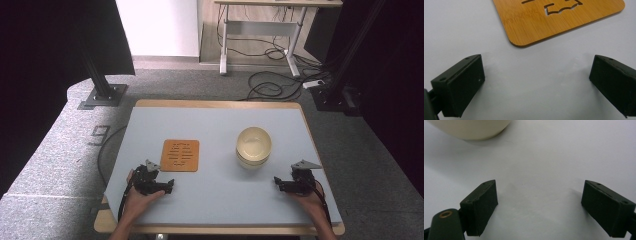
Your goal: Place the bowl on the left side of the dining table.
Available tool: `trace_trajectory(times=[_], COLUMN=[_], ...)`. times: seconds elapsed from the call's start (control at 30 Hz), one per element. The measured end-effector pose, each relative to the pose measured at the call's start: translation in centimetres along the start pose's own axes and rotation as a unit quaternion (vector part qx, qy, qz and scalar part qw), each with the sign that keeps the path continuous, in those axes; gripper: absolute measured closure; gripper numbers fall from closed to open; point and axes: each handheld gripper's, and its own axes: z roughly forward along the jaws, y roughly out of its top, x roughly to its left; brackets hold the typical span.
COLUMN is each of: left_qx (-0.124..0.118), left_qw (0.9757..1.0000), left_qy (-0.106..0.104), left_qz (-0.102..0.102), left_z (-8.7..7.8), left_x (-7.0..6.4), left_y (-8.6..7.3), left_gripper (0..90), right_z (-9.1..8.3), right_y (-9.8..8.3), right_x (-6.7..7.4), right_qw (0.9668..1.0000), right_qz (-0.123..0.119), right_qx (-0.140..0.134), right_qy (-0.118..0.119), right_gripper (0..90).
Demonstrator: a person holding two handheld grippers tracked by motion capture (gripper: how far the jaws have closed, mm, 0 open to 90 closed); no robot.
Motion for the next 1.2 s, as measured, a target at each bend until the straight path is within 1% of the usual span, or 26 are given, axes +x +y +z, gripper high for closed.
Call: trace_trajectory(times=[0.53,0.9,0.93,1.03,1.1,1.2], left_qx=[0.003,0.002,0.003,0.003,0.003,0.003], left_qw=[1.0000,1.0000,1.0000,1.0000,1.0000,1.0000], left_qy=[-0.001,-0.001,-0.001,-0.001,-0.001,-0.001], left_qz=[0.001,0.002,0.002,0.002,0.002,0.002], left_z=[0.0,0.0,0.0,0.0,0.0,0.0], left_x=[0.1,0.0,0.0,0.0,0.0,0.0], left_y=[0.1,0.1,0.1,0.1,0.1,0.1], left_gripper=[0.0,0.0,0.0,0.0,0.0,0.0], right_z=[0.0,0.0,0.0,-0.4,-0.9,-1.5], right_y=[0.1,0.1,0.1,0.1,0.4,0.9], right_x=[0.1,0.0,0.0,-0.1,-0.2,-0.3], right_qw=[1.0000,1.0000,1.0000,0.9998,0.9993,0.9987], right_qz=[-0.005,-0.002,0.004,0.016,0.027,0.035], right_qx=[0.004,0.003,0.001,-0.012,-0.028,-0.038], right_qy=[-0.002,0.001,-0.002,-0.005,-0.002,0.000], right_gripper=[13.0,12.7,15.0,16.5,16.9,18.2])
